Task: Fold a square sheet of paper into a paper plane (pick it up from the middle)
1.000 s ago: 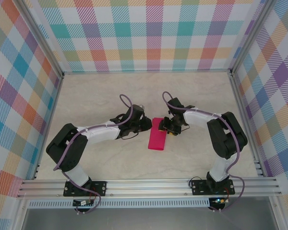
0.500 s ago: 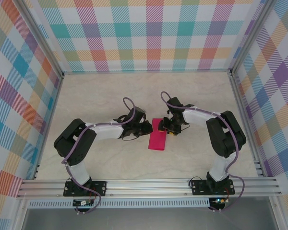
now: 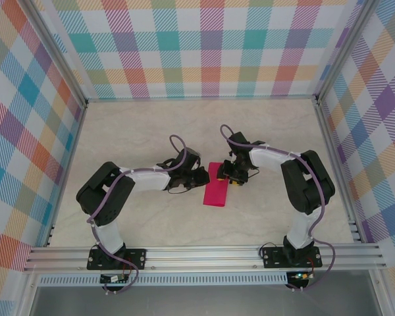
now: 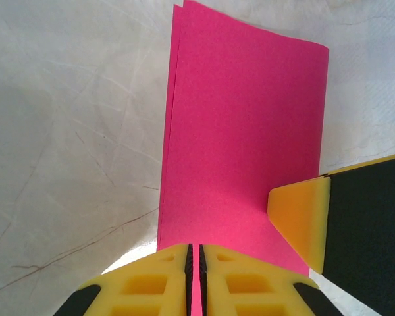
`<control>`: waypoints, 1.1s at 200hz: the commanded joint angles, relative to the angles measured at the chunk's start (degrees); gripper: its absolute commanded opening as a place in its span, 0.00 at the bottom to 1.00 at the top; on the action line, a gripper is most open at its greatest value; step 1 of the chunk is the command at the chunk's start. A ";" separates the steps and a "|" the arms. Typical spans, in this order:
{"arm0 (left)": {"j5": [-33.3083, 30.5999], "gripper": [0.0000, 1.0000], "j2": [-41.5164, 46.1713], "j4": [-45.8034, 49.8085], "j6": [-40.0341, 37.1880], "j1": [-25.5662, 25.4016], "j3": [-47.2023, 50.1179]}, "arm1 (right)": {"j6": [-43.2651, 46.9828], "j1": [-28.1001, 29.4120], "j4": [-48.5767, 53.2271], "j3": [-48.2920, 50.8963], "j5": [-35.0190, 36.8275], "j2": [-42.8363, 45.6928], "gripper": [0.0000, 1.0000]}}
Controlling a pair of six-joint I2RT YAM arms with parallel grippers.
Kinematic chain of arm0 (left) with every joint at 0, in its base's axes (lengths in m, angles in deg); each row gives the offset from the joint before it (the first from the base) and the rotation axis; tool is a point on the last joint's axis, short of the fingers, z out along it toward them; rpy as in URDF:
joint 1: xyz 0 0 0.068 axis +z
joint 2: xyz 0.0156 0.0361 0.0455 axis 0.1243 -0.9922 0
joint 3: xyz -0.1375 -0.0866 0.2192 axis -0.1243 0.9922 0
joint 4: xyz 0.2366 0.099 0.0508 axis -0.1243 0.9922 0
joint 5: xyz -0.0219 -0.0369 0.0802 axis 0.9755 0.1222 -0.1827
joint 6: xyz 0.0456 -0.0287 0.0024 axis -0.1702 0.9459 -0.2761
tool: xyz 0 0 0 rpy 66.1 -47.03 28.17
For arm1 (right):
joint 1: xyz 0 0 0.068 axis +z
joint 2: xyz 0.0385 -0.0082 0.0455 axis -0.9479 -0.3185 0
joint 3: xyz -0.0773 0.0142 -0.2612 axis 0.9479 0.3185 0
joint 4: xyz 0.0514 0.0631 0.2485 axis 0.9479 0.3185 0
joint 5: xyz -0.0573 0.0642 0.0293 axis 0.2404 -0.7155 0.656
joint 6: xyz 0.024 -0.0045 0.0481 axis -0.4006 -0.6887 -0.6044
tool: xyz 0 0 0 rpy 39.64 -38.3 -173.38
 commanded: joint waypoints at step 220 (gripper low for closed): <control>4.24 0.09 -4.58 -1.33 0.47 0.59 -4.04 | 3.07 1.68 0.95 2.53 4.94 -10.08 0.56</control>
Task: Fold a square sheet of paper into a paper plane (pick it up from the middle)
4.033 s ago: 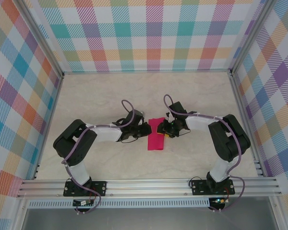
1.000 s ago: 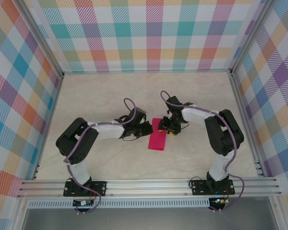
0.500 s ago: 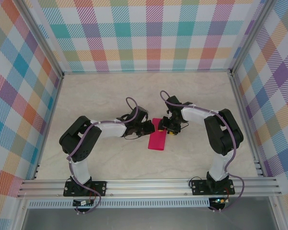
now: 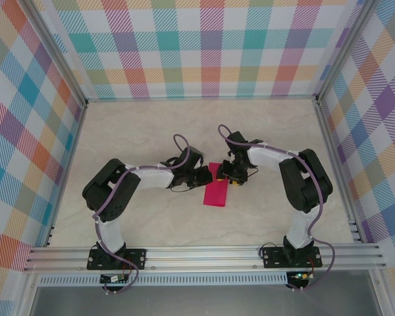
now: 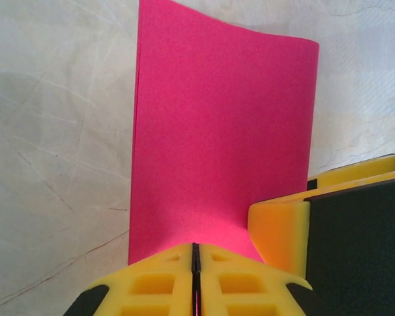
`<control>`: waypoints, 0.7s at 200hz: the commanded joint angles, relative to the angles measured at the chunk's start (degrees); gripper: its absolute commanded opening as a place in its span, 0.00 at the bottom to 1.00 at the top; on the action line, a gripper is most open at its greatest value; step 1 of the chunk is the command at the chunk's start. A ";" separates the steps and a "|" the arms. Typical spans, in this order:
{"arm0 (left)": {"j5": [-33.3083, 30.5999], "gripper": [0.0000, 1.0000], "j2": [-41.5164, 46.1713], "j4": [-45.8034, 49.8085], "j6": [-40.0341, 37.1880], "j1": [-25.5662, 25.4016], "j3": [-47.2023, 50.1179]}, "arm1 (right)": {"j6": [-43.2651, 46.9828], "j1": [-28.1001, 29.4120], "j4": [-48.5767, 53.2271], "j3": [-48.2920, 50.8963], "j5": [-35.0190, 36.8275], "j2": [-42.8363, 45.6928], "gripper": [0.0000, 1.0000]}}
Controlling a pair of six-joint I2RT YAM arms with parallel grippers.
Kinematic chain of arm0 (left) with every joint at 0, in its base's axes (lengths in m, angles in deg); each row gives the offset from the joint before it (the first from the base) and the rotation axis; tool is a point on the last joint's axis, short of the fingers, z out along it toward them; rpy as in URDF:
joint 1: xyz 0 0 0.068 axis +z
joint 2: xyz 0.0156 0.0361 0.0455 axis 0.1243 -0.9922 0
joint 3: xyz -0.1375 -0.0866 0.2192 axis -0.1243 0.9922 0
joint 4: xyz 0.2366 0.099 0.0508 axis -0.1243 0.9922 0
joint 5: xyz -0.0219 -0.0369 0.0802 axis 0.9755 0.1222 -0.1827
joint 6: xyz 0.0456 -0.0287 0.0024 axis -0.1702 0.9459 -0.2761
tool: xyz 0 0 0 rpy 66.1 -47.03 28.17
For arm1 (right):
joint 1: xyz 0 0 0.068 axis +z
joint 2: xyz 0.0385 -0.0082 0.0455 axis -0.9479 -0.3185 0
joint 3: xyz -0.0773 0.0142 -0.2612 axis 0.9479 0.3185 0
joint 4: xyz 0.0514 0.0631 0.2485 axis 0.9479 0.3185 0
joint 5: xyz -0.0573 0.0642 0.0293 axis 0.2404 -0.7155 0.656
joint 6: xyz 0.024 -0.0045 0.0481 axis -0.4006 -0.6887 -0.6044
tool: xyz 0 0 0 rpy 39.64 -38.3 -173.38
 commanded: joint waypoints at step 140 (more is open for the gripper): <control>2.18 0.07 -2.31 0.23 0.17 0.55 -1.91 | 2.59 1.50 -0.91 3.62 4.78 -10.13 0.56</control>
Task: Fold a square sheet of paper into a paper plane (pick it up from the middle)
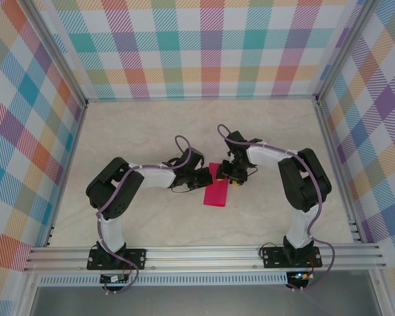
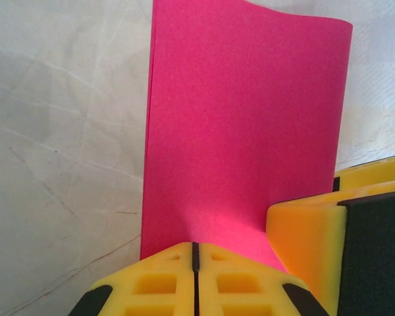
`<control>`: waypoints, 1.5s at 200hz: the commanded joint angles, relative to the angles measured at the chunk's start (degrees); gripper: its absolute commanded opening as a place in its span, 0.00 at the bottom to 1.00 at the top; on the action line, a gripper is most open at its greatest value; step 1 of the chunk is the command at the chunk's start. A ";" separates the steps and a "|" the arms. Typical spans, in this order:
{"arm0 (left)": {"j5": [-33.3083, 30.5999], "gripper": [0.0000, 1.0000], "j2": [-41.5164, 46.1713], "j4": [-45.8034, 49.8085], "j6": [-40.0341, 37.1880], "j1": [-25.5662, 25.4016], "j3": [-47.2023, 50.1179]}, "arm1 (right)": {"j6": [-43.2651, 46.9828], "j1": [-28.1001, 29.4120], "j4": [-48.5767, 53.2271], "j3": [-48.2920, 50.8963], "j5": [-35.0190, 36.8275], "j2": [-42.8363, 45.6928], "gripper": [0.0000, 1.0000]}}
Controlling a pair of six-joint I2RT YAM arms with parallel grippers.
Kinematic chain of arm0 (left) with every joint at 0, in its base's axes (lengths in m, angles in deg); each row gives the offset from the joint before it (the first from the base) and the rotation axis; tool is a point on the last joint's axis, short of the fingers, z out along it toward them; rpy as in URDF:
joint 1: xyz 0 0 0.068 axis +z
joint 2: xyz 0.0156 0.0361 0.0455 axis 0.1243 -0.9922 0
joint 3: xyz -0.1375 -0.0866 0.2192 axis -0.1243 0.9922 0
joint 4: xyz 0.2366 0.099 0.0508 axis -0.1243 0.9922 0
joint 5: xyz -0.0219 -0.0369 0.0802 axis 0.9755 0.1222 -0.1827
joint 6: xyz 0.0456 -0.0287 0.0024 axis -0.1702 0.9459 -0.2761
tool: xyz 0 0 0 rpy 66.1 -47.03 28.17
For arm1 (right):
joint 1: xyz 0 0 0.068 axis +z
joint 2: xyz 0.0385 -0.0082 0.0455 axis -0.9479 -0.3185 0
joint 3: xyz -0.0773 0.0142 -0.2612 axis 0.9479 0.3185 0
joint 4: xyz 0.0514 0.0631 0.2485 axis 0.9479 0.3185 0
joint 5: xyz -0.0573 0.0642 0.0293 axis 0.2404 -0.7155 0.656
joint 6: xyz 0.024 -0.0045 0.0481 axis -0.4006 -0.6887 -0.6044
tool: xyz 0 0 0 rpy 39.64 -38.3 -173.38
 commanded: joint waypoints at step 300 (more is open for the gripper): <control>-5.29 0.04 -2.90 12.12 -1.17 -0.57 -1.56 | -5.60 -0.08 -20.09 14.60 -13.22 11.97 0.19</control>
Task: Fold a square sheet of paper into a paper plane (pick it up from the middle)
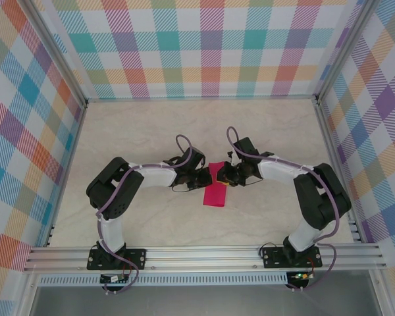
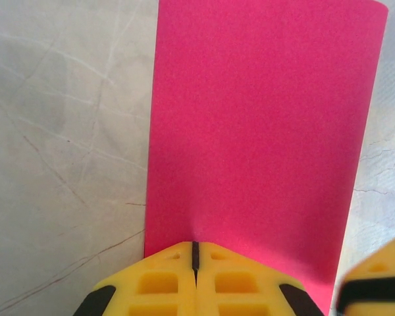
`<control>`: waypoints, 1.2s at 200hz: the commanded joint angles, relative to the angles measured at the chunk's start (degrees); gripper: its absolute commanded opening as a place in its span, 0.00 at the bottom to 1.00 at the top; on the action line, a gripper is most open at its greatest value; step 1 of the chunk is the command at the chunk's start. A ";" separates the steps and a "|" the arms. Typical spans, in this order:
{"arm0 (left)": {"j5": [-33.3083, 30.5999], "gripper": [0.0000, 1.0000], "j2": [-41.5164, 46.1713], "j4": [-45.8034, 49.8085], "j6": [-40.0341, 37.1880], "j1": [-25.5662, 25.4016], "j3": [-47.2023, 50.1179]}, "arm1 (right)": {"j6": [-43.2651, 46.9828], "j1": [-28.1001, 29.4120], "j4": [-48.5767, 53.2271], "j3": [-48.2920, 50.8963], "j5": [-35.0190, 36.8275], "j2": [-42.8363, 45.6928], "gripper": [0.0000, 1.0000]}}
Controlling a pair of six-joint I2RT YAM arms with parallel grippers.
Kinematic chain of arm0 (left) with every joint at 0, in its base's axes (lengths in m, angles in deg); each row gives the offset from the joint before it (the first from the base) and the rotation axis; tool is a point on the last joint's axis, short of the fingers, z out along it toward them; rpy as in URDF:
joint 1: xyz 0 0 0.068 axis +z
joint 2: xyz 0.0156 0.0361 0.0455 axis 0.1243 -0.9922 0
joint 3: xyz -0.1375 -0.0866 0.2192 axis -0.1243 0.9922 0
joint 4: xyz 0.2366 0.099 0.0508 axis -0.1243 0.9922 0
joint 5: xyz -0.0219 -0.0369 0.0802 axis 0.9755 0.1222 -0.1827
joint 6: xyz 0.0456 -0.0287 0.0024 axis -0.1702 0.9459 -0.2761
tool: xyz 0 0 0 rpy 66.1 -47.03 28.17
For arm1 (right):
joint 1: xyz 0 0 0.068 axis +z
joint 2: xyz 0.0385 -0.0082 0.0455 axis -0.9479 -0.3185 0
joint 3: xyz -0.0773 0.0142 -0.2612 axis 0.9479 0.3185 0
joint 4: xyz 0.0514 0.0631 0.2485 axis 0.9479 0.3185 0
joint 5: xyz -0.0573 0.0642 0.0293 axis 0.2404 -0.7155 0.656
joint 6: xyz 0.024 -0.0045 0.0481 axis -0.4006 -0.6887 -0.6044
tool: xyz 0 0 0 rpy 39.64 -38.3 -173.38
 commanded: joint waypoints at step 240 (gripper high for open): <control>-5.54 0.04 -3.42 9.88 -0.27 -0.79 -0.22 | -0.16 -1.51 -9.58 13.04 -7.49 2.47 0.10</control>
